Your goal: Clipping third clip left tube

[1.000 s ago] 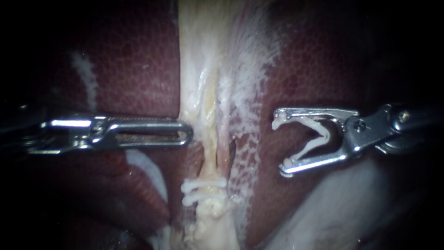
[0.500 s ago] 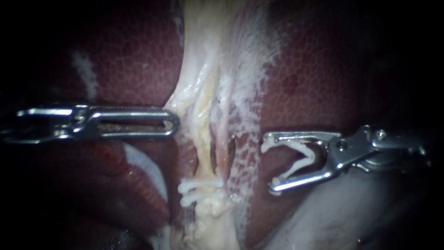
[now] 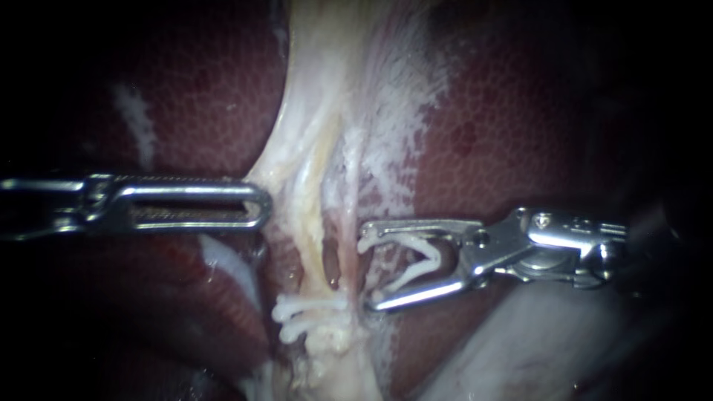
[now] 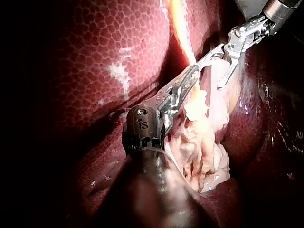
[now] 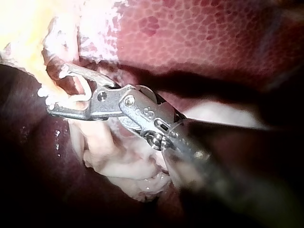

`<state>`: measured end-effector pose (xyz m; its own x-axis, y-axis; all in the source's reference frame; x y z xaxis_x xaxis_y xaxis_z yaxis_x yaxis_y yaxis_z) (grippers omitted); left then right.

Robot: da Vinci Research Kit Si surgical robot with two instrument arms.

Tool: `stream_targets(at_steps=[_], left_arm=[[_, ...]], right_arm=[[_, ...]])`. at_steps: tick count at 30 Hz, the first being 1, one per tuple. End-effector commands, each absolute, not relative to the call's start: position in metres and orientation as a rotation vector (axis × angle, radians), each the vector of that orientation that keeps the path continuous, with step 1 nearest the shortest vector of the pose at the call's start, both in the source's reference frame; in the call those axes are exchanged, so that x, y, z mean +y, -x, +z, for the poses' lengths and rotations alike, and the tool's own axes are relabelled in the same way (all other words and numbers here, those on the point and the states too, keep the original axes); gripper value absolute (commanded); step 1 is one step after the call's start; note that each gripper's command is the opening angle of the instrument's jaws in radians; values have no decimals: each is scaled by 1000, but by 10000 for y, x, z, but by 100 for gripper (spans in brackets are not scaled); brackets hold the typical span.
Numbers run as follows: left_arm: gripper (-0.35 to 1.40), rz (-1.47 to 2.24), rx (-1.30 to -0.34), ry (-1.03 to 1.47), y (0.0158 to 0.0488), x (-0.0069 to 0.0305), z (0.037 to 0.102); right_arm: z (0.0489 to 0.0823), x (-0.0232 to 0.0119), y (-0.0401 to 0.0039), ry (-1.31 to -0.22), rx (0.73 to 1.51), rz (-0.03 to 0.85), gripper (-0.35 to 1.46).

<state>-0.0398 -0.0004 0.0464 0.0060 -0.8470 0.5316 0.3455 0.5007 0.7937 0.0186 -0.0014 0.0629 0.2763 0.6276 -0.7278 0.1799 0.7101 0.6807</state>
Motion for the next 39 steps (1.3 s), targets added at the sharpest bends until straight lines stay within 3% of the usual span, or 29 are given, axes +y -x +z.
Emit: stream_targets(at_steps=[1,18,30,39], left_arm=[[-35,-1000,-1233,-515,398,-4,463],[-35,-1000,-1233,-516,397,-5,461],[-35,-997,-1234,-517,395,-4,465],[-35,-997,-1234,-516,395,-5,466]], right_arm=[[630,-15,-190,-775,1285,342,59],[650,-35,-233,-835,1279,333,58],[631,-45,-244,-934,1268,321,56],[625,-26,-251,-950,1271,319,55]])
